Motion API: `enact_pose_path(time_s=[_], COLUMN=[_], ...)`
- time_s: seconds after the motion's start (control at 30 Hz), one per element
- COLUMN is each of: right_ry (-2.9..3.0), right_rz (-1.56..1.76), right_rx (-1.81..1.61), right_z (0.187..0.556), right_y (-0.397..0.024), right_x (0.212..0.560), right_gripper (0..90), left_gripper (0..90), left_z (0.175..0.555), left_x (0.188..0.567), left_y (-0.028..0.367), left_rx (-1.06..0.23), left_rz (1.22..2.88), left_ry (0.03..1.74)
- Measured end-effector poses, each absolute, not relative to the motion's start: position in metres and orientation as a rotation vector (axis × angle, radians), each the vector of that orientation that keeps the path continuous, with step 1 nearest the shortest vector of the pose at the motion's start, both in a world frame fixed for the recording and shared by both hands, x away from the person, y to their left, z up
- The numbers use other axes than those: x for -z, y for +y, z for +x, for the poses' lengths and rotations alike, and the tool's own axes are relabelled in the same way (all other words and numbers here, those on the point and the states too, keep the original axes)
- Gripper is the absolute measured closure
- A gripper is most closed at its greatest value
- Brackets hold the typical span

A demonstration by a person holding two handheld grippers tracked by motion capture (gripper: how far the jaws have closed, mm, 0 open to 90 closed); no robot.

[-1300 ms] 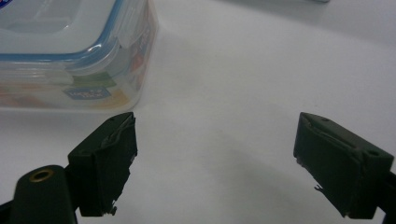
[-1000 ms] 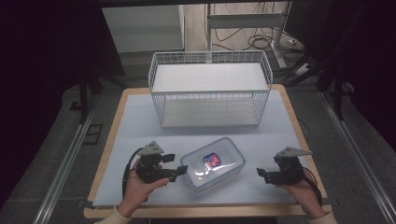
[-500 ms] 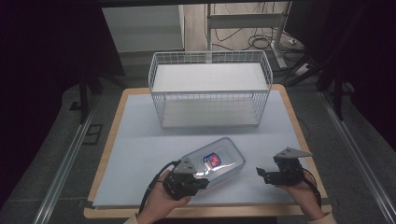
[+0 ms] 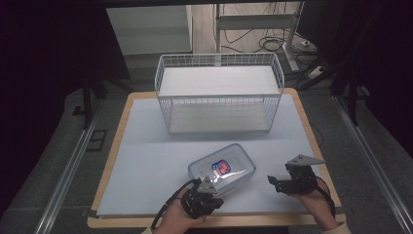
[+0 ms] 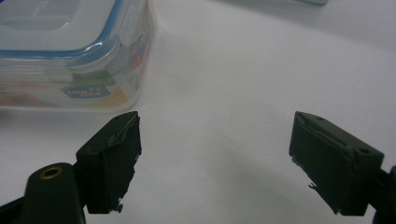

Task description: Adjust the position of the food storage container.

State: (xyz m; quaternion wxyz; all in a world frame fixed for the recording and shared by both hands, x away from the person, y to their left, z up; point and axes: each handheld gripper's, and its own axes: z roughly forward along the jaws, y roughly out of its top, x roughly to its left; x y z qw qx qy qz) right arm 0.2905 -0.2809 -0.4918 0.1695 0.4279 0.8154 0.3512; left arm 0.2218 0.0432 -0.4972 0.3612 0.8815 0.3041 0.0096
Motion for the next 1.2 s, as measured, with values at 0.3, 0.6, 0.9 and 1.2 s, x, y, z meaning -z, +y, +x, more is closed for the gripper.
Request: enact_pose_path(time_s=[0.3,0.6,0.9,1.2], right_ry=[2.331,2.334,2.340,2.343], right_rz=[1.212,1.214,1.209,1.187], right_rx=[-0.989,-0.984,-0.976,-1.006], right_z=[0.291,0.290,0.292,0.291], right_y=[-0.280,-0.280,-0.280,-0.280], right_x=[0.494,0.494,0.495,0.494], right_gripper=[16.6,16.6,16.6,16.6], left_gripper=[89.9,89.9,89.9,89.4], left_z=[0.226,0.244,0.261,0.248], left_x=[0.501,0.506,0.509,0.498], left_y=[0.047,0.079,0.104,0.114], left_rx=[-0.019,-0.027,-0.012,0.019], left_rz=[2.278,2.222,2.155,2.098], left_ry=[0.788,0.883,0.966,0.951])
